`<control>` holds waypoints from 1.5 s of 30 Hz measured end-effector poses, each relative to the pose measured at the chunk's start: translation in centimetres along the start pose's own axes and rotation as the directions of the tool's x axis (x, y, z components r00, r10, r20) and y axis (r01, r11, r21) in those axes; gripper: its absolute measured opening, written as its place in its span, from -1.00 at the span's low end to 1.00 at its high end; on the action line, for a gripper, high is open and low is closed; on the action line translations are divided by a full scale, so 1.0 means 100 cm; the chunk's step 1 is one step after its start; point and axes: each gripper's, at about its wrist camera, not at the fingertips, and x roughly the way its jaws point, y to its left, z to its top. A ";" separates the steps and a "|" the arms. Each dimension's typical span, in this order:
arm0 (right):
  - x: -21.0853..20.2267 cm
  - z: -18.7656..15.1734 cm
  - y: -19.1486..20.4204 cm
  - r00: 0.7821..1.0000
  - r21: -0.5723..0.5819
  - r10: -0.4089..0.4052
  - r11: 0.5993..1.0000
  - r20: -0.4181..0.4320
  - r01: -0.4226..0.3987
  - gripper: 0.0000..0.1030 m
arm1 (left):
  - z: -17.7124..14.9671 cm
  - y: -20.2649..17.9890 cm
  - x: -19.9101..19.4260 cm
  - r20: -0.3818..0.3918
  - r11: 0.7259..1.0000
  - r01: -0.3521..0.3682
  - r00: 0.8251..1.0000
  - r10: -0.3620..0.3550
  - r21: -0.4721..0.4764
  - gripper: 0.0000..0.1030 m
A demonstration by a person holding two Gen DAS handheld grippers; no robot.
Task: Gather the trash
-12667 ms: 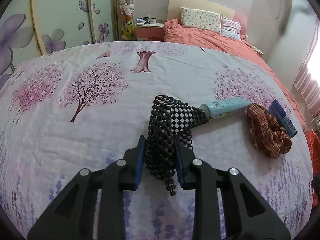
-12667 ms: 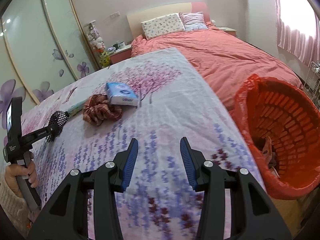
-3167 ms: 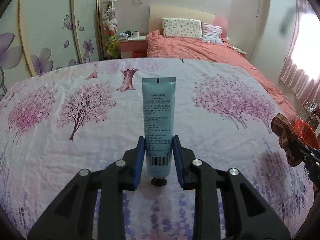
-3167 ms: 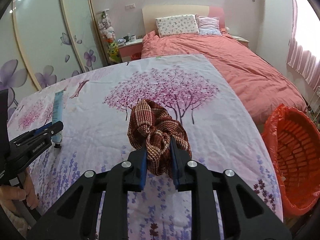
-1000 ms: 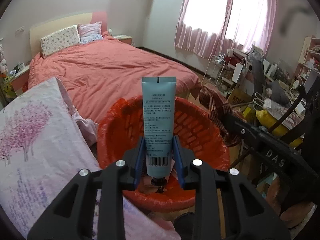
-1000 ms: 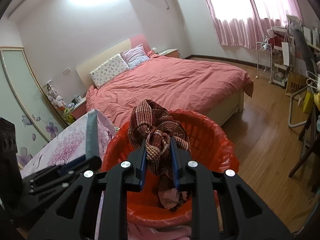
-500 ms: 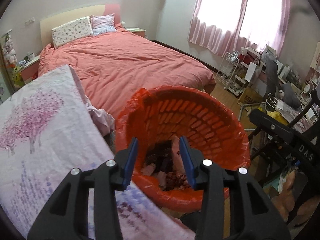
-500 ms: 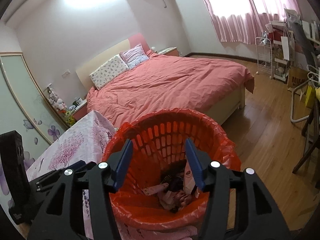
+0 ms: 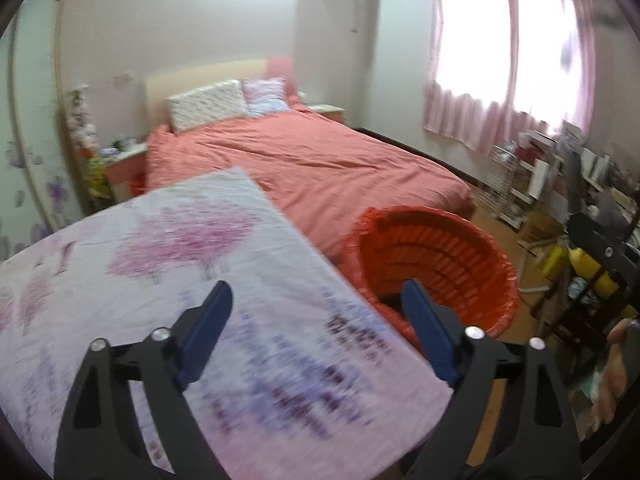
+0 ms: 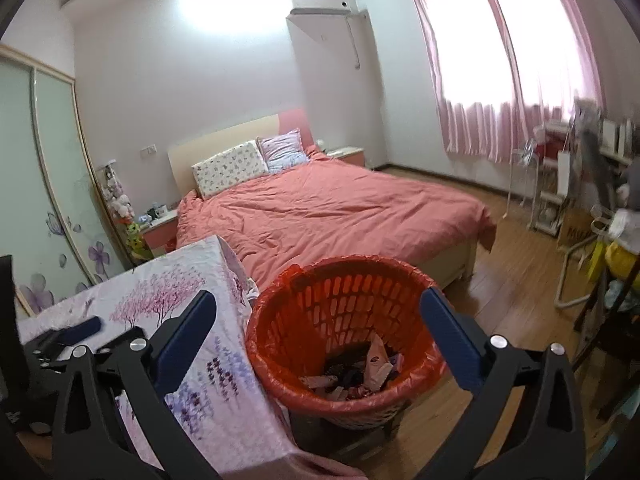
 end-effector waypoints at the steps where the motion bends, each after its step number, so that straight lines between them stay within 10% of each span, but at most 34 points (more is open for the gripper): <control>1: -0.004 -0.002 0.006 1.000 -0.019 -0.014 1.000 0.007 0.014 0.96 | -0.004 0.005 -0.007 0.005 1.000 -0.017 1.000 0.017 -0.005 0.77; 15: -0.065 -0.041 0.045 0.992 -0.109 -0.092 0.989 0.088 0.101 0.96 | -0.074 0.051 -0.099 0.014 0.962 -0.224 0.973 0.229 -0.159 0.92; 45: -0.086 -0.088 0.065 0.989 -0.158 -0.144 0.977 0.021 0.145 0.96 | -0.136 0.045 -0.148 0.038 0.932 -0.264 0.959 0.282 -0.250 0.92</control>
